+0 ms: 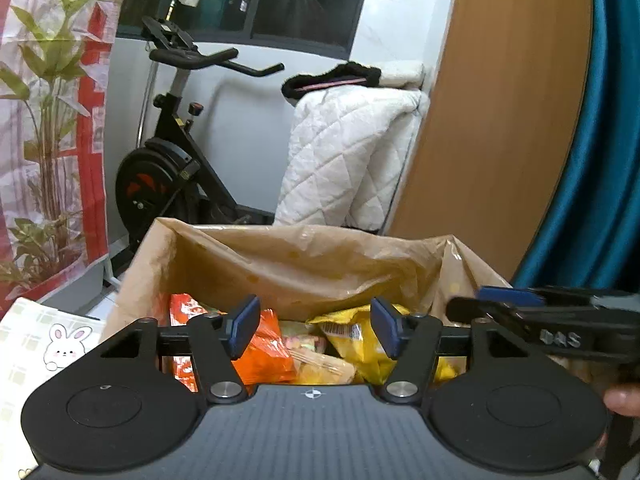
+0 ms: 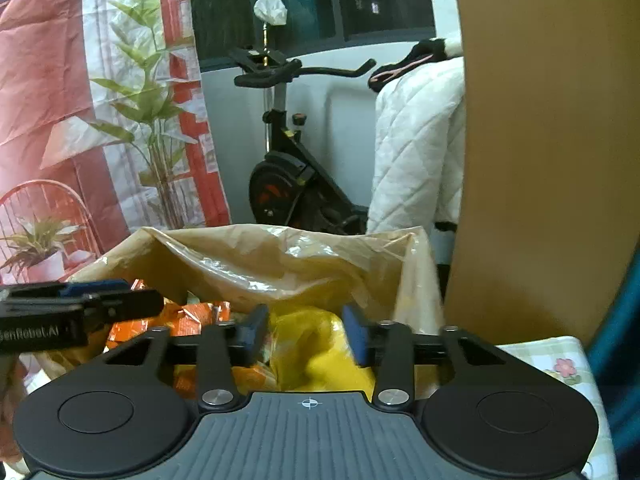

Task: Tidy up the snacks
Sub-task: 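Withdraw both open tools back toward the table, then grasp the white cracker packet with the left tool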

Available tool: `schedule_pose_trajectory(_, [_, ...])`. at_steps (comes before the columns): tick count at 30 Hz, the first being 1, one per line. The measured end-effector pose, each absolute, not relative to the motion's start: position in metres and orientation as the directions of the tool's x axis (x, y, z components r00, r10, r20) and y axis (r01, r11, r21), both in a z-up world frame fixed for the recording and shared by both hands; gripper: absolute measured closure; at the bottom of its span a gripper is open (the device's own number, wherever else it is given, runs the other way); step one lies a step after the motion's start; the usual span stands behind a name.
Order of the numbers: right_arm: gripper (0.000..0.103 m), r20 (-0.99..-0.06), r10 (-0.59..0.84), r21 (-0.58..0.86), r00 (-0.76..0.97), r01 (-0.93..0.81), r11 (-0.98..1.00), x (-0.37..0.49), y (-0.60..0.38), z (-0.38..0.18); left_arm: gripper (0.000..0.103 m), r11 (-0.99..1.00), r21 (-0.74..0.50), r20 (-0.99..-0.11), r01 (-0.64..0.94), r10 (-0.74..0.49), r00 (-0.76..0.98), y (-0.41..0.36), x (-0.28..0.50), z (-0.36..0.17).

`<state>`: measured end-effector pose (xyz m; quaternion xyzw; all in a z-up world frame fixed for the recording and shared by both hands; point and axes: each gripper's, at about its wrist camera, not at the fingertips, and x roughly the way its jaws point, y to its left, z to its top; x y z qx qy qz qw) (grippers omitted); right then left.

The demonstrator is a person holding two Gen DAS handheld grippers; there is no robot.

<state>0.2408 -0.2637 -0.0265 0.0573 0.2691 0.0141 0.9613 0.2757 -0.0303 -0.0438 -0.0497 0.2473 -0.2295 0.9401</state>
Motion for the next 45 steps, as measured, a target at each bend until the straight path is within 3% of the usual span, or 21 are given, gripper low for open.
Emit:
schedule_pose_trajectory(1, [0.046, -0.508, 0.052, 0.109, 0.86, 0.005, 0.994, 0.234, -0.262, -0.026, 0.04, 0.89, -0.206, -0.443, 0.407, -0.455, 0.773, -0.029, 0.274, -0.042])
schedule_pose_trajectory(14, [0.039, -0.412, 0.138, 0.155, 0.901, -0.079, 0.985, 0.151, -0.232, -0.02, 0.04, 0.895, -0.191, -0.452, 0.404, -0.445, 0.773, 0.033, 0.211, -0.027])
schedule_pose_trajectory(25, [0.037, -0.392, 0.192, 0.193, 0.9, -0.123, 0.973, 0.091, -0.194, -0.056, 0.041, 0.905, -0.196, -0.586, 0.377, -0.417, 0.695, 0.07, 0.171, -0.084])
schedule_pose_trajectory(37, [0.038, -0.617, 0.254, 0.205, 0.744, -0.159, 0.966, 0.091, -0.173, -0.14, 0.043, 0.885, -0.29, -0.681, 0.365, -0.459, 0.57, 0.063, 0.19, -0.145])
schedule_pose_trajectory(45, [0.039, -0.747, 0.272, 0.113, 0.607, -0.286, 0.951, 0.131, -0.145, -0.171, 0.043, 0.876, -0.354, -0.724, 0.328, -0.479, 0.496, 0.049, 0.207, -0.183])
